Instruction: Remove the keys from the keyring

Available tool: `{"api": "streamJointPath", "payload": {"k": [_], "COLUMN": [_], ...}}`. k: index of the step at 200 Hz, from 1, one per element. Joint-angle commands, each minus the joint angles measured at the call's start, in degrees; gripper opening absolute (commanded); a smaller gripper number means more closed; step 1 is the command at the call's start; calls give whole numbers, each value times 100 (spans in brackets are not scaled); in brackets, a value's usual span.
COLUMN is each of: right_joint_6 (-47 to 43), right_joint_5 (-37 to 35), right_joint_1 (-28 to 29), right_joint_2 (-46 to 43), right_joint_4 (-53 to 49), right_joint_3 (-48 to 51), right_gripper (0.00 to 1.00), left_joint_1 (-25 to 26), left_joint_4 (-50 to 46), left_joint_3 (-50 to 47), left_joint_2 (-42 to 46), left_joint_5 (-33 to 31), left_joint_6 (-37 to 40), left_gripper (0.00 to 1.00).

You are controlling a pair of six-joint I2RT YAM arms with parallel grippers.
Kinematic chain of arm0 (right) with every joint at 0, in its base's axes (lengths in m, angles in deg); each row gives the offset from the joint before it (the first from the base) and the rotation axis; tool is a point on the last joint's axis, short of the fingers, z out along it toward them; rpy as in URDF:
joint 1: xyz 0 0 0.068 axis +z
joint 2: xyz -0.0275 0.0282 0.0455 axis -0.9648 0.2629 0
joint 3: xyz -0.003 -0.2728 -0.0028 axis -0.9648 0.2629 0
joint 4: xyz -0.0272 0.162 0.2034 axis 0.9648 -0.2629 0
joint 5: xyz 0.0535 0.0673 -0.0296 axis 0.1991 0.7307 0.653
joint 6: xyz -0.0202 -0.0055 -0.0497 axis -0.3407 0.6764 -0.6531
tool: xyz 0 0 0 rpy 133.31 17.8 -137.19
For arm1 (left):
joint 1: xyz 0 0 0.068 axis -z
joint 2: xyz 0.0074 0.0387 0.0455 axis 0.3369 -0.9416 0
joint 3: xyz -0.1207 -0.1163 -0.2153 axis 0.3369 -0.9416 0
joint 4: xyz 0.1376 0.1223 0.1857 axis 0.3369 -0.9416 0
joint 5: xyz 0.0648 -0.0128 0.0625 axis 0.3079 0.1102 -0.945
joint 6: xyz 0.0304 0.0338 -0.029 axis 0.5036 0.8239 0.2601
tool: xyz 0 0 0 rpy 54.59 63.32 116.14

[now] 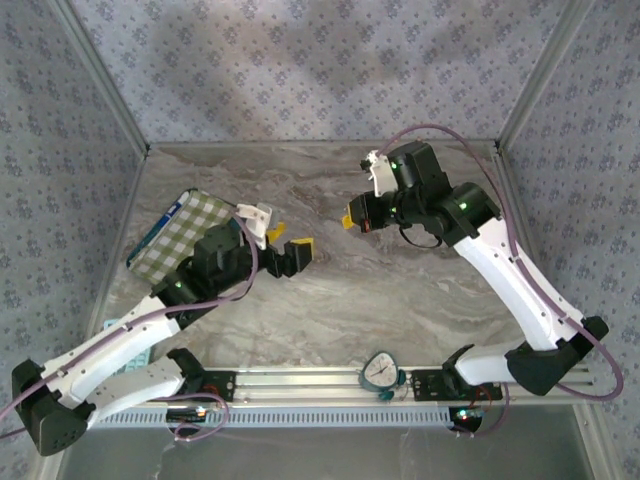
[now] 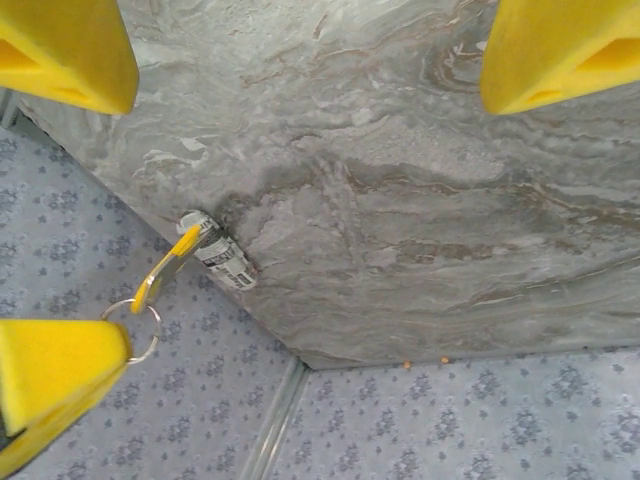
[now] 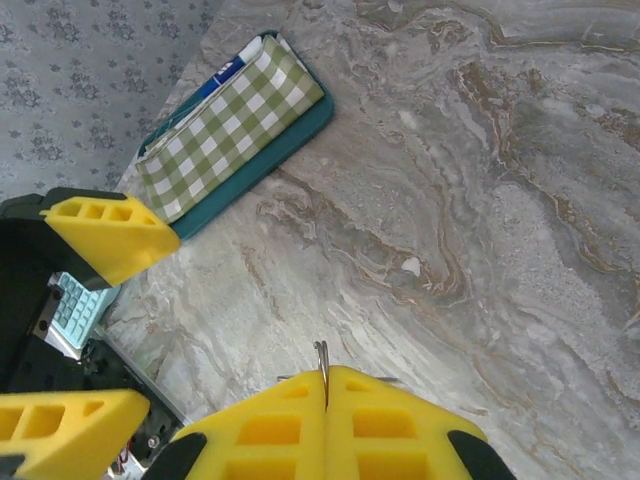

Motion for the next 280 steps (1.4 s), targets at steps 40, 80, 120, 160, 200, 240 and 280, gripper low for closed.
{"api": "streamJointPath", "payload": {"k": [40, 80, 120, 160, 200, 240, 280], "right_joint_6": [398, 528, 672, 788, 888, 921, 955], "right_joint_5": [287, 255, 291, 242, 212, 193, 207], "right_joint_1": [157, 307, 433, 535, 533, 513, 475], "right_joint_2": [2, 2, -37, -136, -297, -406, -478], "right_joint_4": [180, 304, 491, 625, 705, 756, 808], "right_joint_3": [-108, -90, 13, 153, 320, 394, 444], "right_gripper": [0, 0, 0, 0, 0, 0, 0], "left_joint_1": [1043, 1426, 1479, 1475, 1474, 1479, 1474], "left_joint_4": [1585, 2108, 2463, 2130, 2057, 1655, 1419], "left_joint_3": [-321, -288, -199, 217, 296, 315, 208], "left_joint_2": [-256, -716, -1068, -1388, -1369, -1214, -974], "left_joint_5": [-1412, -2254, -2628, -2955, -2944, -2861, -2843], "left_joint_6": [1065, 1808, 1927, 1914, 1900, 1826, 1687], "left_gripper": [99, 92, 88, 71, 45, 28, 27]}}
